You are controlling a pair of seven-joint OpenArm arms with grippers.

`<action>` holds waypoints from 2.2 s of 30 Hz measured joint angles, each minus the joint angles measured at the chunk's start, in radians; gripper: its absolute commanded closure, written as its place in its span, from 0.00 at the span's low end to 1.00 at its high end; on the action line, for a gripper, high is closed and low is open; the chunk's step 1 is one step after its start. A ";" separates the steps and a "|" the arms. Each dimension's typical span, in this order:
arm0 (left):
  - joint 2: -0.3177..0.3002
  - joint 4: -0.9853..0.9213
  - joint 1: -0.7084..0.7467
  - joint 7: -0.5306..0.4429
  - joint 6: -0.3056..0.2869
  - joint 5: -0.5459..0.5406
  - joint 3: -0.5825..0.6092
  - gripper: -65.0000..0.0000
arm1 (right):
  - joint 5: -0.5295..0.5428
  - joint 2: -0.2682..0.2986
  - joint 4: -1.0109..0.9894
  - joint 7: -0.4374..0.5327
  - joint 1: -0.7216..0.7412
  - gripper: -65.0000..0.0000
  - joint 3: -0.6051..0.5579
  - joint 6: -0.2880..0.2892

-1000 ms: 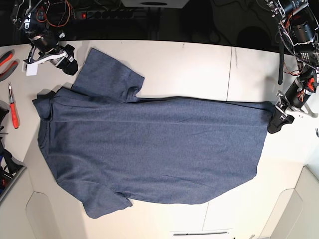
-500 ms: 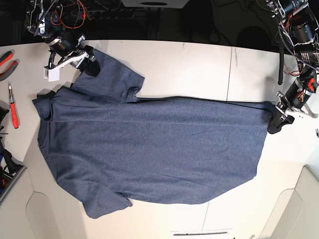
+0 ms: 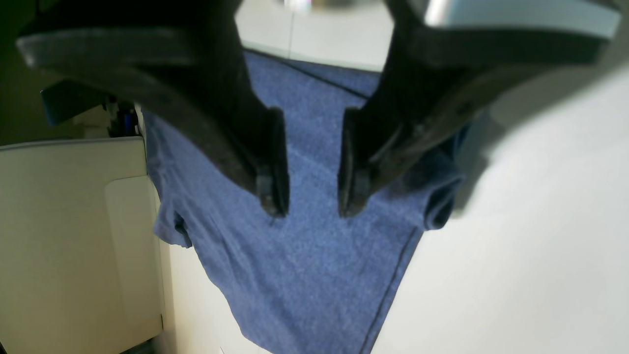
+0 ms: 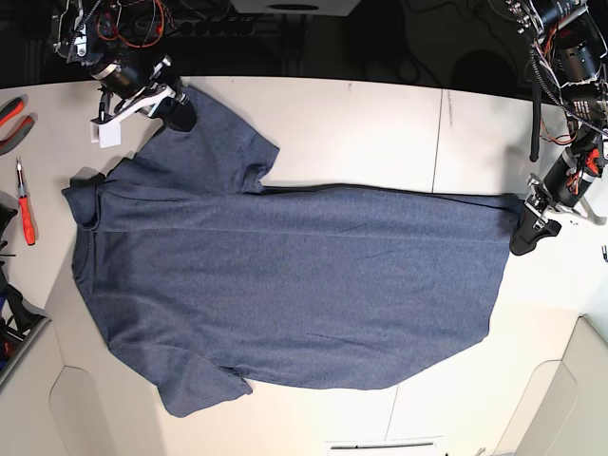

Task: Layout the t-shirt on the table in an organized manner, then fold the t-shirt properly
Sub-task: 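Grasp the sleeve near the right gripper and pull it onto the shirt, then drag the folded edge with the right gripper toward the shirt's side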

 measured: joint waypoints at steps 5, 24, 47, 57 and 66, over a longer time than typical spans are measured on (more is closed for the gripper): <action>0.000 0.000 0.000 0.000 0.000 0.001 0.000 0.67 | 0.002 0.000 0.056 0.001 0.058 1.00 0.000 0.004; 0.000 0.000 0.000 0.001 0.000 0.002 0.000 0.67 | -0.370 0.001 0.028 0.058 0.457 1.00 -0.212 -0.010; 0.000 0.000 0.000 0.004 0.000 0.002 0.000 0.67 | -0.479 0.002 -0.137 0.244 0.526 0.55 -0.232 -0.125; 0.000 0.000 0.000 0.004 0.000 -0.003 0.000 0.67 | -0.363 0.002 -0.138 0.243 0.587 0.55 -0.232 -0.075; 0.000 0.000 0.000 0.005 0.000 -0.005 0.000 0.67 | -0.418 0.002 -0.138 0.193 0.697 0.55 -0.232 -0.076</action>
